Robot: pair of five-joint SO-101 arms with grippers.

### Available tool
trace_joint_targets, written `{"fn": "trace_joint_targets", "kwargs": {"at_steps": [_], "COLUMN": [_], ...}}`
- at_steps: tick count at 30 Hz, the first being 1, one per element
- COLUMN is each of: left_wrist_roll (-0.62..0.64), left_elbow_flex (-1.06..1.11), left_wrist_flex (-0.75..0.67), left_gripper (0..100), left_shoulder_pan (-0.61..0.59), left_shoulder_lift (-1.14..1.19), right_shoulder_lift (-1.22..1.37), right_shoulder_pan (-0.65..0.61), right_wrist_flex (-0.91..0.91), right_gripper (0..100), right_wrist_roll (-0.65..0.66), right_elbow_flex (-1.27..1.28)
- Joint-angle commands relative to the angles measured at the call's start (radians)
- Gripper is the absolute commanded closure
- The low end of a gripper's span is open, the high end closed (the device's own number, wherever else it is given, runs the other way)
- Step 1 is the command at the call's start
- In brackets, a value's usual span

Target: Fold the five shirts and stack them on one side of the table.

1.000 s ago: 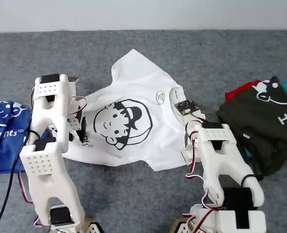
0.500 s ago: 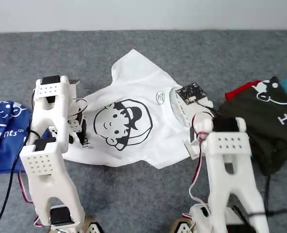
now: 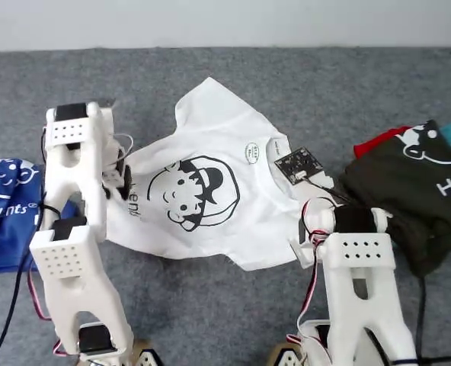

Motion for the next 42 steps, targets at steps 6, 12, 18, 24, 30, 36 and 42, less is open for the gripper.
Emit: {"fn": "trace_joint_targets", "kwargs": {"at_steps": [6, 12, 18, 24, 30, 36, 42], "left_wrist_roll": [0.018, 0.051, 0.043, -0.109, -0.232, -0.187, -0.071], "left_elbow_flex": [-0.136, -0.265, -0.039, 0.467, 0.8, 0.799, 0.555], "left_wrist_flex": [-0.028, 0.04, 0.038, 0.034, -0.012, -0.215, -0.256], "left_gripper": [88, 88, 88, 88, 88, 88, 88], "left_shoulder_pan": [-0.003, 0.006, 0.015, 0.064, 0.068, 0.068, 0.068], "left_shoulder_lift": [0.032, 0.029, -0.213, -0.539, -0.554, -0.382, -0.216], "right_shoulder_lift": [-0.028, -0.028, -0.028, -0.027, -0.027, -0.027, -0.027], "right_shoulder_pan": [0.005, 0.005, 0.005, 0.005, 0.005, 0.005, 0.005], "right_wrist_flex": [-0.038, -0.044, -0.041, -0.047, -0.047, -0.044, -0.044], "right_gripper": [98.8, 98.8, 98.8, 98.8, 98.8, 98.8, 98.8], "right_wrist_roll": [0.011, 0.011, 0.011, 0.011, -0.015, -0.015, -0.017], "right_elbow_flex": [0.005, 0.006, 0.006, 0.006, 0.006, 0.006, 0.006]}}
